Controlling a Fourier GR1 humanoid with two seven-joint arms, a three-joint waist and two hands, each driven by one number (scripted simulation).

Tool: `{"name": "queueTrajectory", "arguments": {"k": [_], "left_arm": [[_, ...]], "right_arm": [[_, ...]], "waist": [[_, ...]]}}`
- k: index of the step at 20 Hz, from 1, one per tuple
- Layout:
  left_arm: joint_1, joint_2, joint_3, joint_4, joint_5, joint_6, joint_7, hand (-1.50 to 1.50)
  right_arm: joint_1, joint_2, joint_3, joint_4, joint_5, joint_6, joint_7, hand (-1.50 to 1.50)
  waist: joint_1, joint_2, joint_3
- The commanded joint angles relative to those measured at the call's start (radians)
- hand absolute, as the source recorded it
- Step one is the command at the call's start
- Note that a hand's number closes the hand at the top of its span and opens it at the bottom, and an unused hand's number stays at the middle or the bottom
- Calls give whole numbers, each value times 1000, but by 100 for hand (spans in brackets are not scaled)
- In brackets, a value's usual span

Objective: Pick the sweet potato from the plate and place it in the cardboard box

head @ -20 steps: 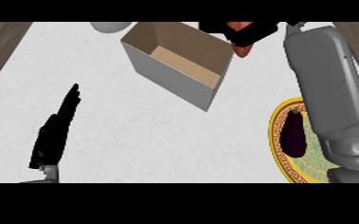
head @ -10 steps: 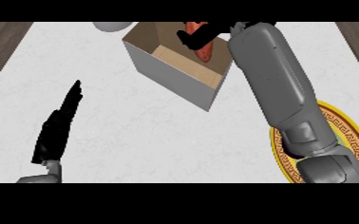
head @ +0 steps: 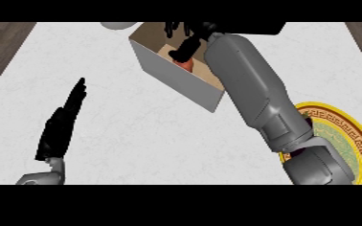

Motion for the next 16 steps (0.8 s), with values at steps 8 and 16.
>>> {"name": "queueTrajectory", "arguments": {"k": [8, 16], "left_arm": [[-53, -4, -12, -9, -15, -4, 45, 0], [-17, -3, 12, 32, 1, -6, 2, 0]], "right_arm": [[-15, 12, -56, 166, -205, -159, -117, -150], [-38, -2, -294, 130, -412, -223, -168, -150]], "waist": [[17, 7, 1], [-7, 4, 1]]}}
